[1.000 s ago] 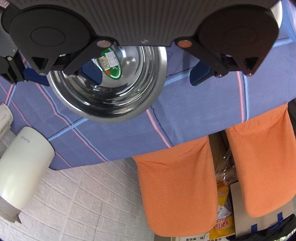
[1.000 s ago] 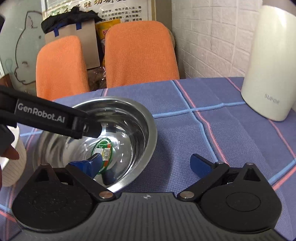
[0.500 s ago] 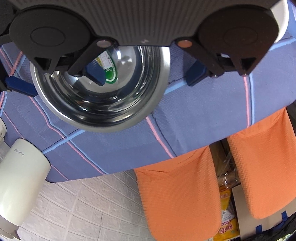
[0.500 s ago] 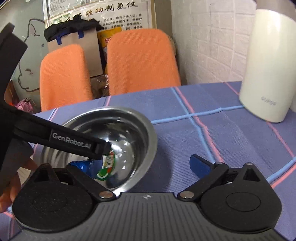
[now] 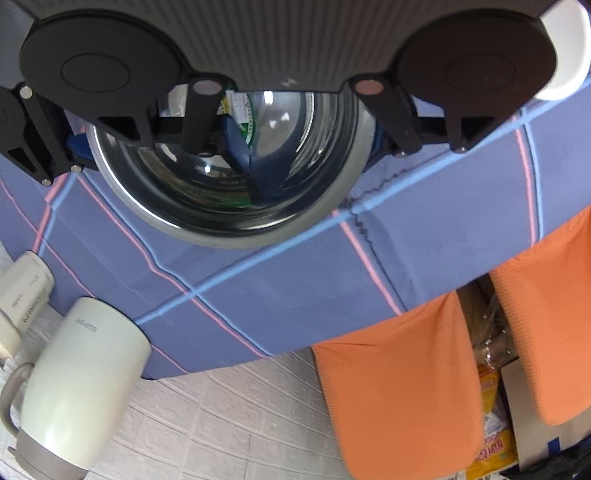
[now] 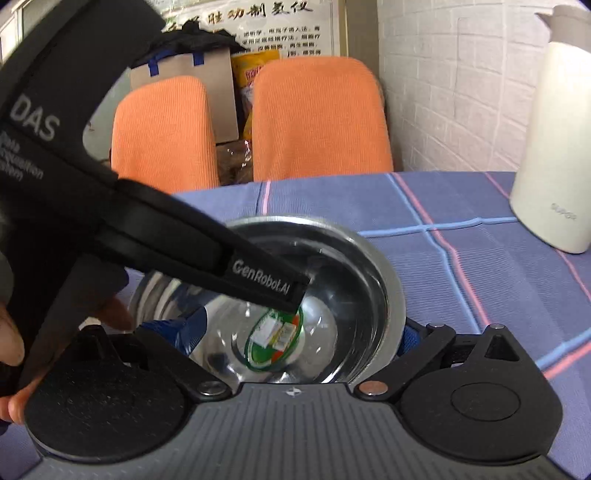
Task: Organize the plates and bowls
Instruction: 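Grasp the steel bowl rim with the left tool and lift it, then carry the steel bowl with the left tool onto the plate stack, release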
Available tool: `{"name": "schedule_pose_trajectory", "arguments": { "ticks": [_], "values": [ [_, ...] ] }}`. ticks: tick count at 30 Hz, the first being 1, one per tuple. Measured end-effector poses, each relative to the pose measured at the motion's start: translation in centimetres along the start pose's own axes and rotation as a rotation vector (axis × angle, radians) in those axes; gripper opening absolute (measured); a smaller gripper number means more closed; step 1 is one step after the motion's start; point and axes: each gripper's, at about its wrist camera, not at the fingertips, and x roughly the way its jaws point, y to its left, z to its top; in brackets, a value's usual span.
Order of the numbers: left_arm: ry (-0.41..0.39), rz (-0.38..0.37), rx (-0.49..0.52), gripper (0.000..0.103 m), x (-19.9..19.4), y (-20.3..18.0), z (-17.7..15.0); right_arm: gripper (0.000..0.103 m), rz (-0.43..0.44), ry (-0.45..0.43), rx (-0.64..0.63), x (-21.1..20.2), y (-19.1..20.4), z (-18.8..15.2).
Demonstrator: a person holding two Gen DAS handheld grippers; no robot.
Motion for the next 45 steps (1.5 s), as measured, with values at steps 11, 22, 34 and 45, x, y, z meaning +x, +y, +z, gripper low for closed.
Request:
{"name": "schedule_pose_trajectory", "arguments": {
  "ticks": [11,22,34,45],
  "values": [
    [-0.033,-0.015,0.023,0.052,-6.7,-2.7,-4.8,0.089,0.030,-0.032,0.012,-6.9,2.2,-2.4],
    [-0.042,0.023,0.004,0.053,-13.7,-5.1,-17.1,0.090,0.102,-0.037,0.052,-15.3,6.8,-9.8],
    [-0.079,0.031,-0.029,0.056,-15.8,-5.9,-23.0,0.090,0.113,-0.023,0.070,-18.0,8.6,-13.4],
    [-0.075,0.081,-0.031,0.059,-14.4,-5.9,-23.7,0.088,0.156,0.026,0.069,-17.1,8.4,-14.5]
  ]
}}
